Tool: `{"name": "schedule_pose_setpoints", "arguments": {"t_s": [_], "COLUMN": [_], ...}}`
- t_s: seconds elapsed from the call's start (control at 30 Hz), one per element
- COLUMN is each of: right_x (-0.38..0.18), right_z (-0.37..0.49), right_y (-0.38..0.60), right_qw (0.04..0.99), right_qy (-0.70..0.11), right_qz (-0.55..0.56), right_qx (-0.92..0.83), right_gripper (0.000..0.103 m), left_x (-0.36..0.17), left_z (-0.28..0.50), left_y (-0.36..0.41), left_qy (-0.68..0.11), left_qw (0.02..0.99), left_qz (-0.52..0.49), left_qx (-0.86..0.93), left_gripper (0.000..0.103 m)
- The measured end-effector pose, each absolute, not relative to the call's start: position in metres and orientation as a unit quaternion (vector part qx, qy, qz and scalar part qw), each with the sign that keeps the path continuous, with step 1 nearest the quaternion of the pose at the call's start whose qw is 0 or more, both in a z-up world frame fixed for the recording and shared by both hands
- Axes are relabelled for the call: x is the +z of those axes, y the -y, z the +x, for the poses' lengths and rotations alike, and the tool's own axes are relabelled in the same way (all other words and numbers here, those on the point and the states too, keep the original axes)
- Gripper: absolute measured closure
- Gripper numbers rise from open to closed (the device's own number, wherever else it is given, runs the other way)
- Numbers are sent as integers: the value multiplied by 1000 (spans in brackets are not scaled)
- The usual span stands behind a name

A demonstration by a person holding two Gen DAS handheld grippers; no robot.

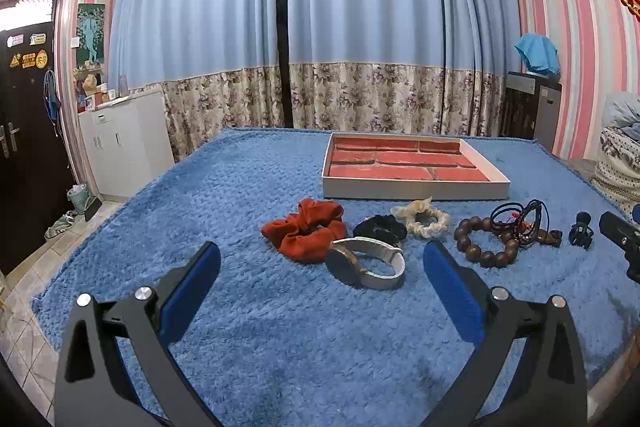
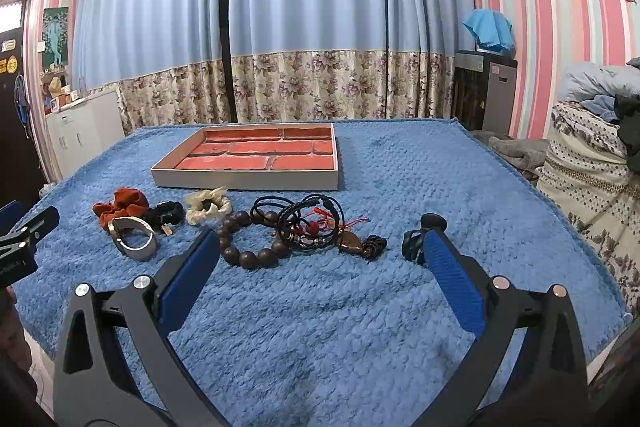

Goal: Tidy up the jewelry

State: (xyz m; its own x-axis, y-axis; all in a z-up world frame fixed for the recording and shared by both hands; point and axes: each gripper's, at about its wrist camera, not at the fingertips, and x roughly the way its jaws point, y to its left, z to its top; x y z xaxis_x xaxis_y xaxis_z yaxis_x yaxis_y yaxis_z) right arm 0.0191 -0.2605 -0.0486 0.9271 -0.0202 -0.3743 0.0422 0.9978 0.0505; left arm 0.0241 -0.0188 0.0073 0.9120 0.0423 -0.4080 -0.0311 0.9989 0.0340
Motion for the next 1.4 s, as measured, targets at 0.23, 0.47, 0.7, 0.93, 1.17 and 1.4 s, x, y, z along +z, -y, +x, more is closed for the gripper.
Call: {"name": "schedule_pose_setpoints", "arguments": {"t_s": [0.23,0.47,0.7,0.93,1.17,1.4], "right_x": [-49,-49,-44,-40,-35,-35], "right_z": [17,11,3,-1,-6,-5], "right_y": [262,261,264,264,263,266], "right_qw": [983,985,986,987,988,987], "right_qy": [-180,-170,-161,-159,-153,-153], "right_qz": [31,29,33,33,30,33], "right_qx": [-17,-16,-16,-17,-15,-15], "right_gripper": [4,4,4,4,4,4], "left_x": [7,9,14,19,25,26], "left_z": [27,22,14,5,2,0], "left_y": [19,20,18,19,17,19], "left_qy": [-202,-184,-171,-158,-152,-152], "left_qw": [979,983,985,987,988,988], "left_qz": [12,10,3,5,2,6], "left_qx": [19,20,19,12,14,14], "left_gripper": [4,4,4,4,4,4]}}
